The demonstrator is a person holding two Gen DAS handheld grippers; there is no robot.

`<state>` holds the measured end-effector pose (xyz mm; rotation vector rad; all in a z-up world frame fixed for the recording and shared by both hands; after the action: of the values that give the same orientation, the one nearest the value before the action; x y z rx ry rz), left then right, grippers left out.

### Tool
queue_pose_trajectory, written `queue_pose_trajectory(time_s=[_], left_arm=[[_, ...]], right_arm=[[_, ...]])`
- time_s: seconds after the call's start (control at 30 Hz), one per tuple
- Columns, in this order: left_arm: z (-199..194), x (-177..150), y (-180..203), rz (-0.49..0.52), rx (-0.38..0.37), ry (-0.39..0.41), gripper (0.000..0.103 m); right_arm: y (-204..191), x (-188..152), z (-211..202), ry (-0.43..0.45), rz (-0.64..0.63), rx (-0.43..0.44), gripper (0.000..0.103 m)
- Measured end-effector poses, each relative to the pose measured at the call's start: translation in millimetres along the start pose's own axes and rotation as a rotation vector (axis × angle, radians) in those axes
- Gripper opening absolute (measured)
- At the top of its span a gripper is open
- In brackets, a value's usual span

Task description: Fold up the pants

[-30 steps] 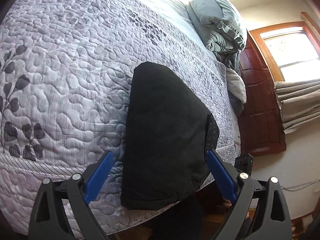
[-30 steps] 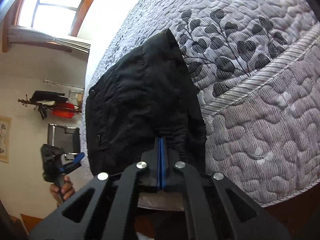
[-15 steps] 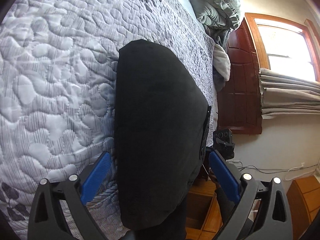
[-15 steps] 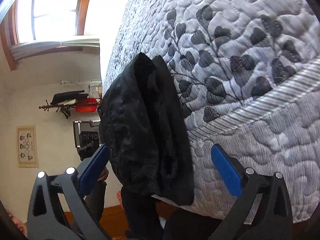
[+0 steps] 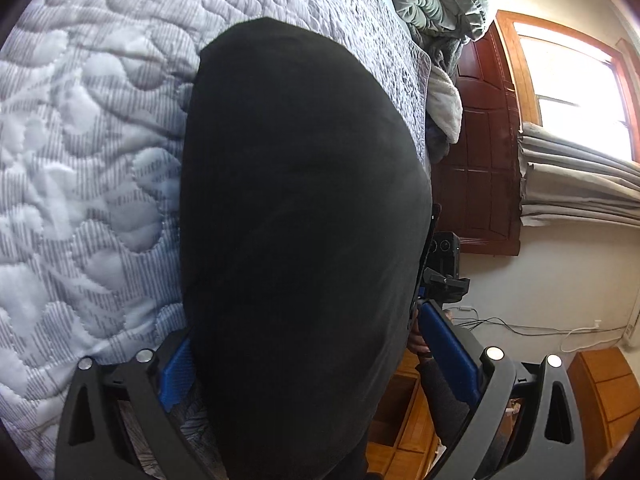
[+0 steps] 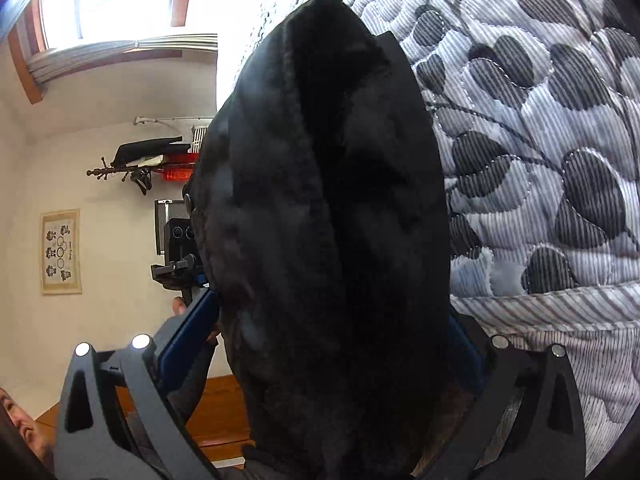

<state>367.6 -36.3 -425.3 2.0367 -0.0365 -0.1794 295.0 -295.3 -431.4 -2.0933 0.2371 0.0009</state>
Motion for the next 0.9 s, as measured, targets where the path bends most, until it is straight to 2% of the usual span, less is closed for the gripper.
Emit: queue_pose_trajectory(time_s=[0.1,0.17,0.2,0.23,0.33,0.43,0.6,0.77,0.9], left_arm=[[5.9,-0.9,0.9,0.016,0.044,-0.004,0.098],[8.6,-1.7,1.6,0.025,0.080,0.008,0.092],[9.8,-2.4,-0.5,0.023,0.105,0.012,0.084],[11.0,-0.5,0.6,0.015,0.109,0.014,0.073],[8.8,-0.6,0.6,-0.023,0.080,0.029,0.054],[6.6,-3.2,4.4,-0.010,0.088,0.054,0.042],[-0.9,-6.3,13.8,0.035,0.104,0.085,0.034],[-25.4,-5.0,20.8,0.056,0.110,0.114,0.033],[-55.6,5.1,30.0,0.074,0.113,0.162,0.034]], right_arm=[[-8.5,3.6,4.2,0.016,-0.019,-0.011,0.101],[-14.2,1.3,6.9,0.018,-0.057,-0.041,0.090],[-14.3,0.7,9.1,0.017,-0.060,-0.051,0.076],[-14.8,1.0,8.7,0.022,-0.055,-0.040,0.068],[-21.8,-0.3,8.1,0.040,-0.067,-0.029,0.054],[-33.5,0.7,9.0,0.051,-0.088,-0.045,0.046],[-61.3,1.2,13.8,0.061,-0.115,-0.046,0.040],[-101.9,11.4,21.5,0.056,-0.167,-0.046,0.039],[-139.5,37.9,35.9,0.037,-0.222,-0.051,0.039]])
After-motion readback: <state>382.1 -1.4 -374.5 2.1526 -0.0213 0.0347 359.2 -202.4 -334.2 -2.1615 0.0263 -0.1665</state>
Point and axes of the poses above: each gripper's, at about its wrist camera, not at the fingertips, and z roughly the way its jaws point, y to its right, x to its top, the point moved 10 cm from there along z, roughly the way its jaws point, and after that the axes turned 1 degree about -z, right-handed, at the moved point
